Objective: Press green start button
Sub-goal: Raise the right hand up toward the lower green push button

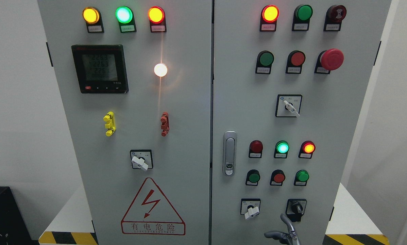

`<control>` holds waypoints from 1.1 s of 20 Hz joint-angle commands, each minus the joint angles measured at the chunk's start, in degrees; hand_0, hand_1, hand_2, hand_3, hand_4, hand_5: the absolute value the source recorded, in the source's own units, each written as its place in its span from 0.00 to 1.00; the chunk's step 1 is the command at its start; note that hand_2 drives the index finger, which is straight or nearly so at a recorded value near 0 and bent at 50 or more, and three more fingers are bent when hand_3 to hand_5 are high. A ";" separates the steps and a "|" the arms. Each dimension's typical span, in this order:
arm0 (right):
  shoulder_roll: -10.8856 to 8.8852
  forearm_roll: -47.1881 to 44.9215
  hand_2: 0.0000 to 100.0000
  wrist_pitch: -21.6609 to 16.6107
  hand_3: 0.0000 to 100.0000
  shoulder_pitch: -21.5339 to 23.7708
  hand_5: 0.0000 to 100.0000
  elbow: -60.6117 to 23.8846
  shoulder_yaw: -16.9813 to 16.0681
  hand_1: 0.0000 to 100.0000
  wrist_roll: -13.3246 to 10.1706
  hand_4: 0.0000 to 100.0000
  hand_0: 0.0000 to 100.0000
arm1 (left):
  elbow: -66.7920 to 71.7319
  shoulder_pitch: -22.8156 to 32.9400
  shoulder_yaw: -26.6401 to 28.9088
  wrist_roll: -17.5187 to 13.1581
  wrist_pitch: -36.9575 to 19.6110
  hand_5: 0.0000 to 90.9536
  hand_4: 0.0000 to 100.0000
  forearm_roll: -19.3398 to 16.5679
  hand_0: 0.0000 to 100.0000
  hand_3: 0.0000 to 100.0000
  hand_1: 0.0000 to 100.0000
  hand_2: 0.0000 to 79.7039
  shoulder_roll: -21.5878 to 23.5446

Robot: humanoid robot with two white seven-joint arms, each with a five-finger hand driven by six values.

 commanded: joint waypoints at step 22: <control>0.08 33.04 0.00 0.15 0.88 -13.73 1.00 12.34 -5.48 0.33 -2.75 0.84 0.35 | -1.58 -1.32 0.00 -0.04 0.04 0.00 0.00 0.00 0.12 0.00 0.56 0.00 -0.01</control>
